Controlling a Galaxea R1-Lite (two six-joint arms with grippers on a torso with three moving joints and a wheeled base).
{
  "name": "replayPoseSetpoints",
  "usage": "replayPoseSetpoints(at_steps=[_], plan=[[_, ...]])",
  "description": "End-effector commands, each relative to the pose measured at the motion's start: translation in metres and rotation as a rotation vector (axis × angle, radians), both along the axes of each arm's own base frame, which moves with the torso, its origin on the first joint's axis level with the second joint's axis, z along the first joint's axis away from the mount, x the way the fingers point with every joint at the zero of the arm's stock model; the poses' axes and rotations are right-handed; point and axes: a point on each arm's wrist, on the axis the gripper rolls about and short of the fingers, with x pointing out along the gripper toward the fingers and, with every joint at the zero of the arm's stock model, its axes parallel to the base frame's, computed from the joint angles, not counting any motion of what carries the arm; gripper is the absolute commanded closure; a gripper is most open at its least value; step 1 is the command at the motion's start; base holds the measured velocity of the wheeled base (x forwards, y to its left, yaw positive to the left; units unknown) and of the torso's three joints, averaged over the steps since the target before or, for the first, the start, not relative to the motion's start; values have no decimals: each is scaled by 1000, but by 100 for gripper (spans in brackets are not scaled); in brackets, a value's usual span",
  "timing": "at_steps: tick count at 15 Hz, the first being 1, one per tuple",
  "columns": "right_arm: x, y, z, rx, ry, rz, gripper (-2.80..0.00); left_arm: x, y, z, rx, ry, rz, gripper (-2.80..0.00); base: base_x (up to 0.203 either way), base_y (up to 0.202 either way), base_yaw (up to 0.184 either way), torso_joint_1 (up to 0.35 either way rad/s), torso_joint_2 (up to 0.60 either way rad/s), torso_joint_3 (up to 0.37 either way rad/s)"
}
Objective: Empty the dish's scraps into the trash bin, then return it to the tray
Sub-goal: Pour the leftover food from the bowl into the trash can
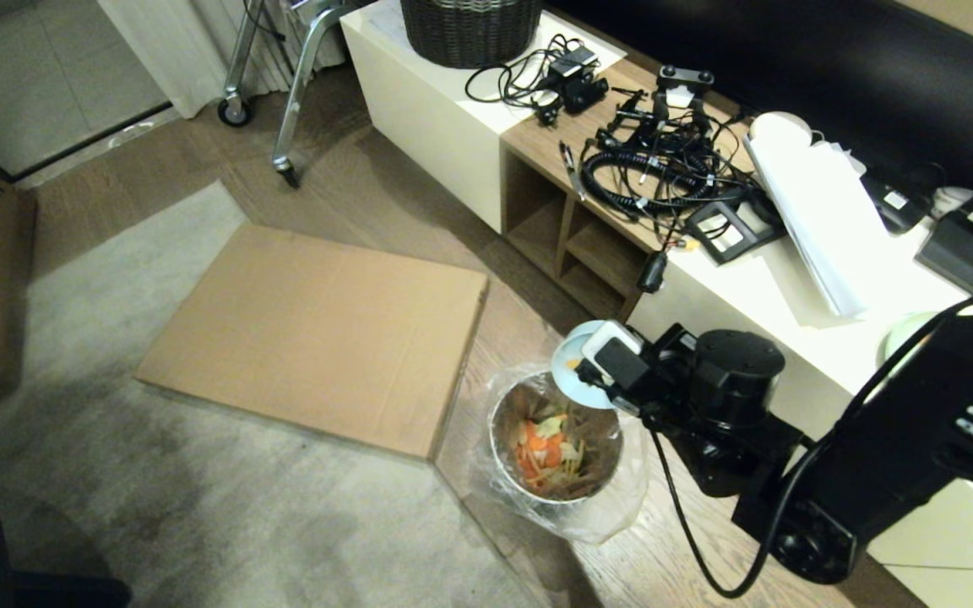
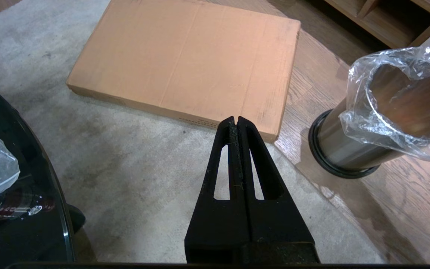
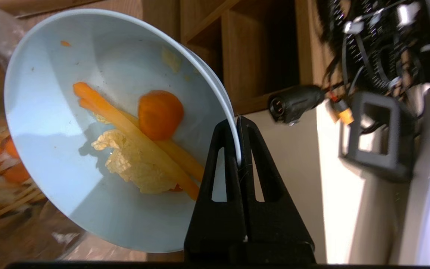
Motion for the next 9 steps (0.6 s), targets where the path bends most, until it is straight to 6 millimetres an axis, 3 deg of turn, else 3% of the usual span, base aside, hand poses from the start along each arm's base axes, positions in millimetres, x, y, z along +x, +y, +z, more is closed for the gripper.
replayPoseSetpoints(at_steps=[1,9], plan=[[1,4,-5,-12,-41,5,0,0,0,0,-1,-1,0,0,0,0,0,0,0,0],[-5,23,-6,-62,-114,49,0,0,0,0,-1,-1,0,0,0,0,0,0,0,0]])
